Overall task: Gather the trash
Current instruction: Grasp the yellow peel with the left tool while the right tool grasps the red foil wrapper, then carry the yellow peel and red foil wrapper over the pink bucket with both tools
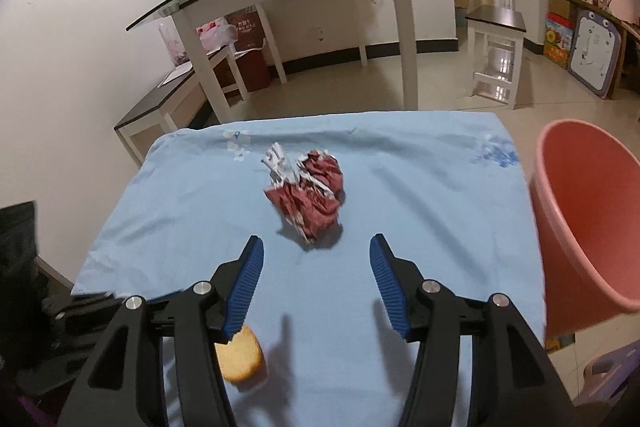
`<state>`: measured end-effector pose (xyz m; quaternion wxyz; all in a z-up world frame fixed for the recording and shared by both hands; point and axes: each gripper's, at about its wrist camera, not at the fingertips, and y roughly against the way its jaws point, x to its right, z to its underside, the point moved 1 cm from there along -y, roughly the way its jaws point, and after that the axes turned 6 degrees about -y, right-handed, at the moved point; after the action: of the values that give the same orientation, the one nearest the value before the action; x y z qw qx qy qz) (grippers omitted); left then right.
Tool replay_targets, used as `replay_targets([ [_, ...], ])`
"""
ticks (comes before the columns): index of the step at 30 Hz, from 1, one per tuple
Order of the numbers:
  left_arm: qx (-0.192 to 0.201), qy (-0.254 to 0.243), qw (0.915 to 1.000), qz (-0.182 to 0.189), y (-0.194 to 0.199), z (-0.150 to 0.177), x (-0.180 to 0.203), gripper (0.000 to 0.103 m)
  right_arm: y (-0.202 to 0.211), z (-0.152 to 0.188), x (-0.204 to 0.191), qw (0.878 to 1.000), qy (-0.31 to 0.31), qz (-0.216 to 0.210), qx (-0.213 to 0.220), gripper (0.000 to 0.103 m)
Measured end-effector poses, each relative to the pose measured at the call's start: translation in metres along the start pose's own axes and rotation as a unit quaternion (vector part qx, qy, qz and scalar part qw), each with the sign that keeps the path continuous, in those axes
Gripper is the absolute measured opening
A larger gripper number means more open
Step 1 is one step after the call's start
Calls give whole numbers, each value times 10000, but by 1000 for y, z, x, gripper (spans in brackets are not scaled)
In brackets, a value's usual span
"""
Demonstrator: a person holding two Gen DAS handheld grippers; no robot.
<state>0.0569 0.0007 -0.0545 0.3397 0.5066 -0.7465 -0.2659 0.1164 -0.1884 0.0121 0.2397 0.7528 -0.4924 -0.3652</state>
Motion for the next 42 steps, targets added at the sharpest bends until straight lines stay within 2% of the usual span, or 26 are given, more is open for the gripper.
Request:
replay_targets([
  [6,332,-108,9993,-153,25,-9,1,3,-35,-16,-2,9997,44,89,-215,55],
  [12,372,-39,9990,-249,32,-8,-4,3,-62,-20,0,9988,-20,73,-481,55],
  [15,406,7,9987,-297,35,-7,-6,3,-68,-21,-2,9986,-46,-13,-532,34],
  [16,415,16,9987,-307,36,-7,-6,3,-68,-21,-2,9985,-75,-30,-541,31],
  [18,438,37,9984,-350,37,-6,-8,3,-64,-19,-2,9988,-143,-76,-466,22],
  [32,683,-182,9964,-469,41,-20,17,3,19,11,16,9992,-371,-120,97,20],
  [42,791,-442,9943,-556,25,-42,52,3,68,25,37,9973,-525,157,485,20],
])
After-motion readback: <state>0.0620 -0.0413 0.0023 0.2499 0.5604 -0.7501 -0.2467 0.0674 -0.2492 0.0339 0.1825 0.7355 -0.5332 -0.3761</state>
